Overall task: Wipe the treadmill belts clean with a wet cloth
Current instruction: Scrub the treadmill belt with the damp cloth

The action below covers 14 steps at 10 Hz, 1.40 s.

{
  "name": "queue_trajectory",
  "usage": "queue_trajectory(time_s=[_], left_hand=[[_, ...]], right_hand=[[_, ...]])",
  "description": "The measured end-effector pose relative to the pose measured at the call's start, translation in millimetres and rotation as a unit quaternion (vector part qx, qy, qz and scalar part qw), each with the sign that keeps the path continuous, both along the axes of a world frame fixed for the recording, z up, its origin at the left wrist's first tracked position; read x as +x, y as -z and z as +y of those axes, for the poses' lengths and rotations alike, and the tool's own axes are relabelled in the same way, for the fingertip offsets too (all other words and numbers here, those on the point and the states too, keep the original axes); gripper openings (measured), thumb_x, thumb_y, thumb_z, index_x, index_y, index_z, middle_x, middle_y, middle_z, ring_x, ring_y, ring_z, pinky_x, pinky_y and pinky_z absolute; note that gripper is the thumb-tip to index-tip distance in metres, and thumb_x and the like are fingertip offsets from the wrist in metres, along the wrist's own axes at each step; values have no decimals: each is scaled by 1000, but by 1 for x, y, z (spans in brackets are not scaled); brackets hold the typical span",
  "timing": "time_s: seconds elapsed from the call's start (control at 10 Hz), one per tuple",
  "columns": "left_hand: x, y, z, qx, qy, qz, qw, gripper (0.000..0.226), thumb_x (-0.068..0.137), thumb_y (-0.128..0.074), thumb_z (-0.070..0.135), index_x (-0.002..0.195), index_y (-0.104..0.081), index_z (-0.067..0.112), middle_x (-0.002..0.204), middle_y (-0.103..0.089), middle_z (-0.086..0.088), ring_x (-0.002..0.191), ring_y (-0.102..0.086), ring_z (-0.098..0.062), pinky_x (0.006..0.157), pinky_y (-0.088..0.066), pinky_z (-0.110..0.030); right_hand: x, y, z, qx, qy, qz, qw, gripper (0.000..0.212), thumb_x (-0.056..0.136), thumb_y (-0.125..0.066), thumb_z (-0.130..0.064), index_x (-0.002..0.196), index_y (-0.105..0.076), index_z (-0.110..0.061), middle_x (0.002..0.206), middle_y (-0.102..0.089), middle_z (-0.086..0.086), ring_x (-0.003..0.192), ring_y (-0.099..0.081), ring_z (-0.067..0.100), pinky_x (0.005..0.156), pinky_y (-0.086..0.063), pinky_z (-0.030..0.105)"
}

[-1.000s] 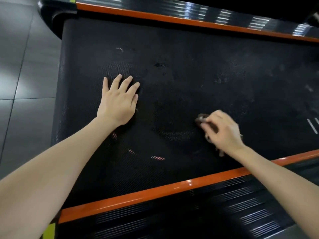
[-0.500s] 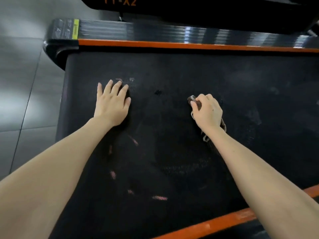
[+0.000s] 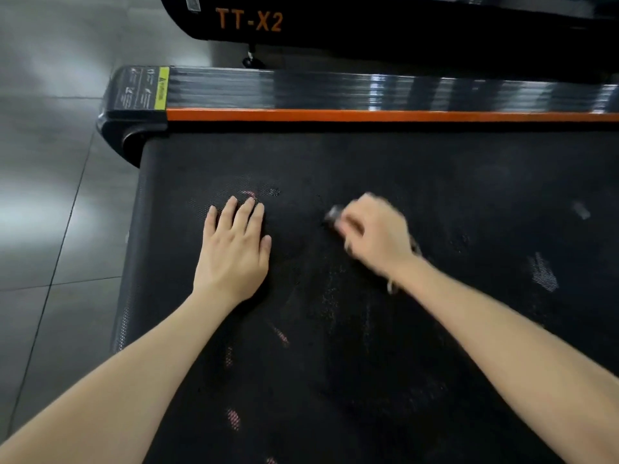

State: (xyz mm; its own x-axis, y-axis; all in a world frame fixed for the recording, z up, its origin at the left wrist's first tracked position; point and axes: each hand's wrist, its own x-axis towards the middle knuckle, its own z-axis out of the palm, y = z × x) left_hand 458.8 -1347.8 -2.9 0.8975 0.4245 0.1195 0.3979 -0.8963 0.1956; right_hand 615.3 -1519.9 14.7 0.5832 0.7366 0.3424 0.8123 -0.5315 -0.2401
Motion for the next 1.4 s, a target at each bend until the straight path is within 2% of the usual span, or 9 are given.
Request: queue_trajectory(time_s=[0.1, 0.2, 0.4, 0.5, 0.6, 0.7, 0.9, 1.1, 1.4], left_hand=[[0, 1, 0, 6, -1, -5, 1000, 64, 92, -18, 41, 143, -37, 7, 148, -38, -10, 142, -24, -30, 117, -12, -47], [1, 2, 1, 2, 4, -6, 1000, 64, 92, -18, 41, 141, -40, 6, 148, -39, -10, 141, -25, -30, 117, -14, -48], [1, 3, 2, 2, 0, -3, 1000, 61, 92, -22, 38, 140, -41, 5, 146, -40, -11, 140, -28, -32, 115, -17, -50], [2, 3, 1, 9, 1, -5, 1000, 60, 93, -24, 38, 138, -44, 5, 144, -43, -11, 139, -31, -32, 115, -20, -50], [1, 4, 1, 11, -2, -9, 1000, 59, 93, -24, 38, 137, -46, 6, 143, -45, -11, 138, -32, -32, 114, -22, -51], [2, 4, 2, 14, 2, -13, 1000, 58, 93, -25, 38, 137, -47, 6, 142, -46, -11, 138, -33, -32, 114, -21, -54], [1, 5, 2, 17, -3, -1, 1000, 58, 93, -27, 39, 137, -47, 8, 143, -45, -9, 139, -31, -30, 112, -15, -60], [1, 6, 2, 14, -2, -17, 1000, 56, 93, -29, 39, 137, -47, 9, 143, -45, -8, 139, -31, -29, 112, -16, -61], [1, 4, 2, 9, -5, -15, 1000, 56, 93, -27, 39, 137, -47, 10, 145, -43, -7, 140, -30, -28, 113, -14, -60]], right_hand=[[58, 1, 39, 1, 187, 36, 982, 22, 93, -52, -34, 92, -63, -15, 94, -59, 5, 86, -58, 25, 66, -42, 32], [17, 5, 44, 13, 139, 37, 989, 21, 90, -55, -34, 86, -63, -14, 89, -59, 7, 80, -57, 28, 65, -46, 35], [-52, 4, -6, -4, -209, 48, 977, 20, 87, -58, -33, 84, -68, -15, 81, -58, 2, 70, -54, 19, 61, -44, 31], [22, 5, 34, 14, -33, -12, 999, 23, 89, -54, -34, 81, -64, -15, 81, -57, 5, 75, -57, 26, 62, -46, 35], [83, 4, 77, 7, 194, 25, 981, 22, 94, -52, -33, 95, -61, -13, 96, -59, 8, 89, -58, 28, 67, -40, 31], [67, 0, 92, 7, 189, 33, 981, 20, 93, -54, -32, 93, -60, -14, 96, -59, 9, 87, -58, 28, 67, -40, 32], [0, 9, 51, 18, -112, 30, 993, 29, 86, -52, -41, 85, -66, -16, 82, -59, 1, 72, -57, 21, 61, -46, 31], [103, 2, 116, 10, 164, 28, 986, 24, 95, -51, -34, 98, -61, -13, 100, -60, 10, 92, -57, 29, 69, -38, 32], [62, 6, 144, -11, -36, 22, 999, 23, 91, -57, -35, 98, -64, -14, 97, -61, 7, 90, -58, 27, 72, -43, 34]])
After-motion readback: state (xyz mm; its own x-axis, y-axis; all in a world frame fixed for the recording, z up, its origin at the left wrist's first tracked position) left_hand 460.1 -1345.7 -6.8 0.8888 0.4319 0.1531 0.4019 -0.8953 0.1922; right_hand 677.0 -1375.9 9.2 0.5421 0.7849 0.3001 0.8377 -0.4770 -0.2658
